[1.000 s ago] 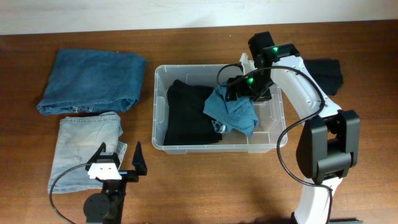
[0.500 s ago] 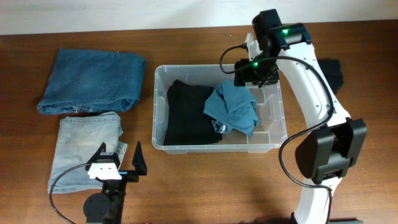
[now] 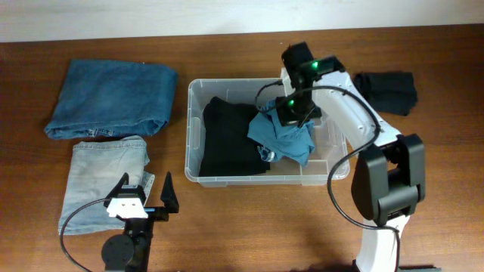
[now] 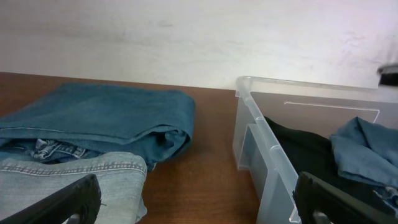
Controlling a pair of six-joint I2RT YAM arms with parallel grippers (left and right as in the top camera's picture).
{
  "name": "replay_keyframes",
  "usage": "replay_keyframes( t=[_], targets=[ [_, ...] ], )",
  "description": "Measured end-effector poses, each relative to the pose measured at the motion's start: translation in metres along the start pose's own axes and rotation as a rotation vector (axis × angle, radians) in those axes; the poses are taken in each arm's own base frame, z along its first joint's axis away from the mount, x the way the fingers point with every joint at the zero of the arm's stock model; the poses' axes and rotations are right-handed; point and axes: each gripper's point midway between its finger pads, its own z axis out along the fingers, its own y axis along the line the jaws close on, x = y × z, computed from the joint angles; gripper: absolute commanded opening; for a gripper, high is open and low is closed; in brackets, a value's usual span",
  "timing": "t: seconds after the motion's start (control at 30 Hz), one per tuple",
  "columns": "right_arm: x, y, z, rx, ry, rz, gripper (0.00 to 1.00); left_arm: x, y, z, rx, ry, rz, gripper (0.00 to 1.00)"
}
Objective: Pack container
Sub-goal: 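Carry the blue denim garment left into the container, then lower the denim beside the black shirt and release it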
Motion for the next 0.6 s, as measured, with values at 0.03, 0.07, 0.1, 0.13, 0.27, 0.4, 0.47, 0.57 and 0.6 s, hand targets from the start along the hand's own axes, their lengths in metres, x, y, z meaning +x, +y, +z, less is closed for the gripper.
replay_keyframes(
  t=[0.03,0.07,0.1,0.13,0.27,0.4,0.47,0.57,0.6],
  targets=[
    [0.003,-0.001,0.007,0.002,0.007,0.001,0.06,0.000,0.000,0.000,0.000,0.001,0.000,1.00],
    [0.006,-0.003,0.013,0.005,0.013,0.002,0.05,0.000,0.000,0.000,0.000,0.000,0.000,0.99],
    [0.010,-0.004,0.021,0.006,0.016,0.004,0.04,0.000,0.000,0.000,0.000,0.000,0.000,1.00],
    [0.011,-0.005,0.026,0.007,0.016,0.004,0.04,0.000,0.000,0.000,0.000,0.000,0.000,0.99],
    [0.017,-0.007,0.038,0.010,0.021,0.008,0.04,0.000,0.000,0.000,0.000,0.000,0.000,1.00],
    [0.017,-0.007,0.032,0.012,0.033,0.012,0.04,0.000,0.000,0.000,0.000,0.000,0.000,0.99],
    [0.014,-0.005,0.021,0.012,0.034,0.014,0.04,0.000,0.000,0.000,0.000,0.000,0.000,0.99],
    [-0.006,0.001,-0.010,0.004,-0.015,0.010,0.04,0.000,0.000,0.000,0.000,0.000,0.000,0.99],
    [-0.011,0.004,-0.023,-0.006,-0.029,0.010,0.04,0.000,0.000,0.000,0.000,0.000,0.000,0.99]
  ],
)
